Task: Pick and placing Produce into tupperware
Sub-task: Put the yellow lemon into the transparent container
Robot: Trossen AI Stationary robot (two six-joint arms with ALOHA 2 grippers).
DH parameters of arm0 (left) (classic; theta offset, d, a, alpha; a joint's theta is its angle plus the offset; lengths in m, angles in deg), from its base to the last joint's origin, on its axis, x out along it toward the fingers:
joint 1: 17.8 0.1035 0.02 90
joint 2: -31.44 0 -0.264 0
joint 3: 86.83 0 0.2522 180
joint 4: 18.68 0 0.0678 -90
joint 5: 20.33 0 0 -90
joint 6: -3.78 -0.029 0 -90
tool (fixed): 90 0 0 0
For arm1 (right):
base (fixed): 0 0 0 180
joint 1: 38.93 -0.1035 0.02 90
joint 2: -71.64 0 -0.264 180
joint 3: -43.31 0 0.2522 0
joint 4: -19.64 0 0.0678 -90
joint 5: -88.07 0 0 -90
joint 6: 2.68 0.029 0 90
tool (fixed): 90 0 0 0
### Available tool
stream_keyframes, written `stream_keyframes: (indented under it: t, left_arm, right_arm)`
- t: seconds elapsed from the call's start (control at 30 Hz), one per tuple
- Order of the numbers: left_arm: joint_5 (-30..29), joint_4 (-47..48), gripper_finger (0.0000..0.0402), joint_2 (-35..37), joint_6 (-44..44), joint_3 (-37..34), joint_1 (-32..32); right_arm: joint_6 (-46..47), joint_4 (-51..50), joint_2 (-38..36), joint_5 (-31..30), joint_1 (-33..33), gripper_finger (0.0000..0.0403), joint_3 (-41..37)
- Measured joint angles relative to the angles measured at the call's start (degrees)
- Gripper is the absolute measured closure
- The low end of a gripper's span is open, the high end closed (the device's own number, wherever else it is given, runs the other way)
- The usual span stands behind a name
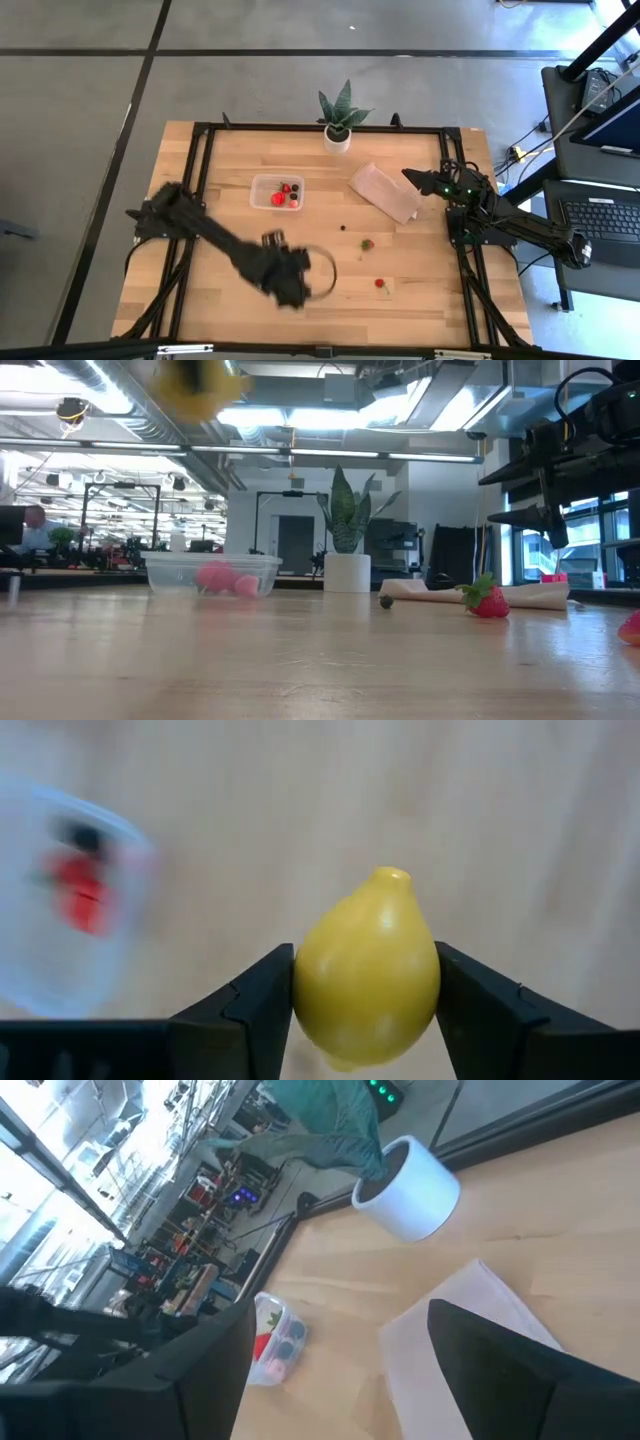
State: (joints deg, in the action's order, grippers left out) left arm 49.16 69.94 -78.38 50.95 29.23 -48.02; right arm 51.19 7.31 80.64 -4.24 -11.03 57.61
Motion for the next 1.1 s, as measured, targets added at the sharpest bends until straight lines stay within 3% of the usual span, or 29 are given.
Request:
stream_keyframes:
  t: [0.23,0.53,0.73,1.1]
  left_arm:
    - [-13.1,0.3,0.0206,10.9,-4.3,0.0,12.0]
    - [-14.6,0.8,0.0205,16.0,-6.9,0.0,30.2]
    - [-8.5,-0.1,0.0204,14.4,-6.9,-3.9,37.8]
    - [7.0,-19.9,0.0204,14.3,-6.9,-27.7,42.7]
  right_arm:
    - [-0.2,-0.2,0.0,1.0,0.0,0.0106,0.0]
    - [-0.2,-0.4,0.0,1.0,0.0,0.0106,0.0]
    - [-0.3,-0.7,0.0,2.2,0.0,0.0106,0.0]
    - [-1.5,-0.7,0.0,2.4,0.0,0.0106,0.0]
